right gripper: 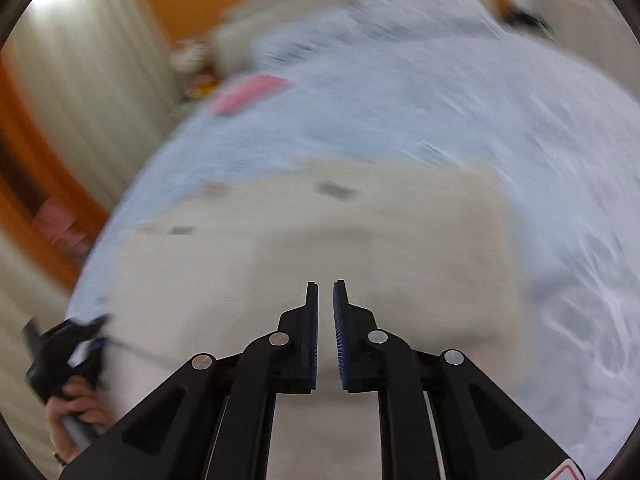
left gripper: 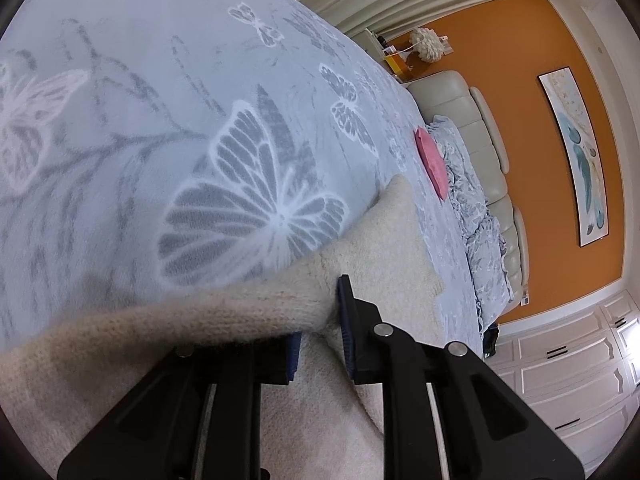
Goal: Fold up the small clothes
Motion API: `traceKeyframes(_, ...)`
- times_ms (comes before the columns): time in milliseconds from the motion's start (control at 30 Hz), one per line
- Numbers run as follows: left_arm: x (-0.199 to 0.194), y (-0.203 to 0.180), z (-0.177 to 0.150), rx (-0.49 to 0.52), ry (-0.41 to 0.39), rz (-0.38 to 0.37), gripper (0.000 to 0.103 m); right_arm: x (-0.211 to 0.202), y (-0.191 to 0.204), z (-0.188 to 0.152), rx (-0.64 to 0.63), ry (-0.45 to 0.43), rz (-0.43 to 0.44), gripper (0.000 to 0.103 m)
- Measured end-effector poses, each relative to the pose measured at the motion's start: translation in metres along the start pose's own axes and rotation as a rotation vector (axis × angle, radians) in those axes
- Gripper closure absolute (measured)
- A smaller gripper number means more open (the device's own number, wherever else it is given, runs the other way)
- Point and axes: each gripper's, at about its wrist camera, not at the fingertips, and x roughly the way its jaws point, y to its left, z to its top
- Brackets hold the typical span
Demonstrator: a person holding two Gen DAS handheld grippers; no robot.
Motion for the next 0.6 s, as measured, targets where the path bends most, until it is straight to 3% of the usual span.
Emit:
traceKeyframes(33, 0.0, 0.0, -0.001, 0.005, 0.0, 0.002, 0.086, 0.014, -0.028, 0.003, 0.038, 0.054, -0.048, 0.103)
traceKeyframes(67, 0.0, 0.0, -0.001, 0.014, 0.004, 0.003, 0.085, 0.019, -0.046, 0.004, 0.058, 0.068, -0.039, 0.103)
traceKeyframes(100, -0.001, -0.001, -0.002, 0.017, 0.005, 0.004, 0.085, 0.016, -0.059, 0.008, 0.118, 0.054, 0.022, 0.103)
traceKeyframes(133, 0.0, -0.001, -0.002, 0.019, 0.005, 0.004, 0.085, 0.007, -0.061, 0.014, 0.155, 0.028, 0.01, 0.103)
traceKeyframes(200, 0.001, -0.004, -0.003, 0.017, -0.002, 0.007, 0.085, -0.012, -0.05, 0.02, 0.113, -0.051, 0.019, 0.093)
traceKeyframes(233, 0.002, -0.005, -0.004, 0.024, -0.009, 0.014, 0.085, -0.015, -0.045, 0.022, 0.085, -0.084, 0.034, 0.093)
traceKeyframes(267, 0.002, -0.007, -0.005, 0.035, -0.015, 0.022, 0.085, -0.007, -0.044, 0.022, 0.053, -0.084, 0.017, 0.093)
traceKeyframes(300, 0.002, -0.009, -0.007, 0.053, -0.022, 0.03, 0.086, 0.012, -0.049, 0.02, 0.045, -0.022, -0.033, 0.093)
traceKeyframes(333, 0.002, -0.011, -0.009, 0.074, -0.026, 0.038, 0.084, 0.027, -0.057, 0.018, 0.062, 0.026, -0.06, 0.102)
traceKeyframes(400, 0.002, -0.017, -0.01, 0.109, -0.024, 0.048, 0.079, 0.012, -0.075, 0.014, 0.177, -0.005, 0.03, 0.102)
traceKeyframes(467, 0.0, -0.017, -0.009, 0.08, -0.01, 0.028, 0.069, -0.016, -0.079, 0.005, 0.218, -0.018, 0.04, 0.085)
traceKeyframes(500, -0.003, -0.017, -0.008, 0.053, -0.004, 0.019, 0.065, -0.037, -0.081, -0.004, 0.215, -0.033, 0.038, 0.082)
traceKeyframes(567, -0.019, -0.013, -0.008, -0.032, 0.013, -0.011, 0.044, -0.07, -0.083, -0.027, 0.189, -0.016, 0.03, 0.064)
traceKeyframes(600, -0.029, -0.012, -0.009, -0.053, 0.023, -0.01, 0.039, -0.084, -0.089, -0.038, 0.189, 0.005, 0.028, 0.059)
